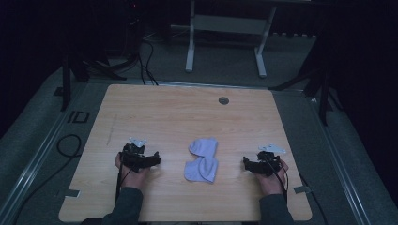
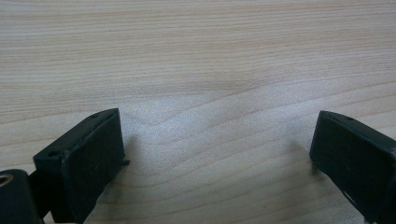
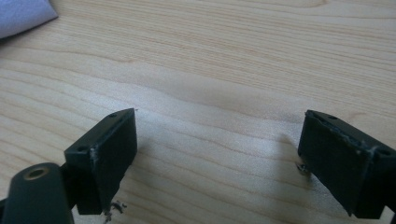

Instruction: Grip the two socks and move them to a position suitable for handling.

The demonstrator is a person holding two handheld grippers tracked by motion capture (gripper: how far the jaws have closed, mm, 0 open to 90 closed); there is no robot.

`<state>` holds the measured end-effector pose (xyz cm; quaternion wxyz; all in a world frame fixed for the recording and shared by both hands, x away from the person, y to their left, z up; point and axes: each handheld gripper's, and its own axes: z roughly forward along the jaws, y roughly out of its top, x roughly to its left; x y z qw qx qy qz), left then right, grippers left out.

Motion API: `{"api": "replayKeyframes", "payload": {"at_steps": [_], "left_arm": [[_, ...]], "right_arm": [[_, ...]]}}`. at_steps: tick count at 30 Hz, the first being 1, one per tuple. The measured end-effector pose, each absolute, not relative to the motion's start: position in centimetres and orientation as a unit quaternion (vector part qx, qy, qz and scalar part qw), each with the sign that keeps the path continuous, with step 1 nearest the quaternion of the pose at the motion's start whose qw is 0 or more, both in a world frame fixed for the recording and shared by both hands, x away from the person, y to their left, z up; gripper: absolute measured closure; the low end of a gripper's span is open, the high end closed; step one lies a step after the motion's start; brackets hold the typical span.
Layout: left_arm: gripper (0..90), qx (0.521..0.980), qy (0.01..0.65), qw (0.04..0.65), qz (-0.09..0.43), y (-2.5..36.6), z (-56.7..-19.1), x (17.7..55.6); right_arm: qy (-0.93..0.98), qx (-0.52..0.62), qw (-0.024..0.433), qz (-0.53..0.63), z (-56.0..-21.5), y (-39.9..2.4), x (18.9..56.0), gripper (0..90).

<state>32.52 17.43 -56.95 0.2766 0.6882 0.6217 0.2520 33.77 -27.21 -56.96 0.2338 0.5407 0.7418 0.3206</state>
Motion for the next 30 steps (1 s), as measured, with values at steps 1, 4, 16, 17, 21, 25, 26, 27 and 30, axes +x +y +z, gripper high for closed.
{"api": "replayKeyframes", "payload": {"at_steps": [1, 4, 16, 17, 21, 25, 26, 27, 30], "left_arm": [[3.1, 0.689, 0.621, 0.276, 0.252, 17.4, -56.9, 32.5], [3.1, 0.687, 0.623, 0.276, 0.252, 17.4, -57.0, 32.5], [3.1, 0.686, 0.624, 0.276, 0.253, 17.4, -57.0, 32.5], [3.2, 0.685, 0.625, 0.276, 0.253, 17.3, -57.0, 32.5], [3.5, 0.686, 0.624, 0.276, 0.253, 17.3, -57.0, 32.5], [5.2, 0.687, 0.623, 0.275, 0.252, 17.4, -56.9, 32.5], [5.5, 0.688, 0.623, 0.275, 0.251, 17.4, -56.8, 32.5], [5.8, 0.688, 0.623, 0.275, 0.251, 17.4, -56.8, 32.5], [8.6, 0.696, 0.615, 0.277, 0.247, 17.5, -56.7, 32.5]], "right_arm": [[0.741, 0.541, 0.235, 0.321, -56.9, -27.2, 33.7, 13.4], [0.738, 0.547, 0.236, 0.319, -56.9, -27.0, 33.6, 13.4], [0.752, 0.539, 0.227, 0.304, -56.2, -26.3, 33.1, 29.1], [0.757, 0.533, 0.222, 0.306, -56.0, -26.1, 32.9, 39.7], [0.763, 0.523, 0.218, 0.31, -55.6, -25.6, 32.5, 46.7], [0.773, 0.505, 0.201, 0.326, -54.9, -24.6, 31.8, 53.3], [0.777, 0.502, 0.197, 0.326, -54.8, -24.3, 31.7, 53.5], [0.779, 0.497, 0.198, 0.327, -54.7, -24.1, 31.6, 53.5], [0.787, 0.48, 0.198, 0.334, -54.1, -23.4, 31.2, 59.3]]}}
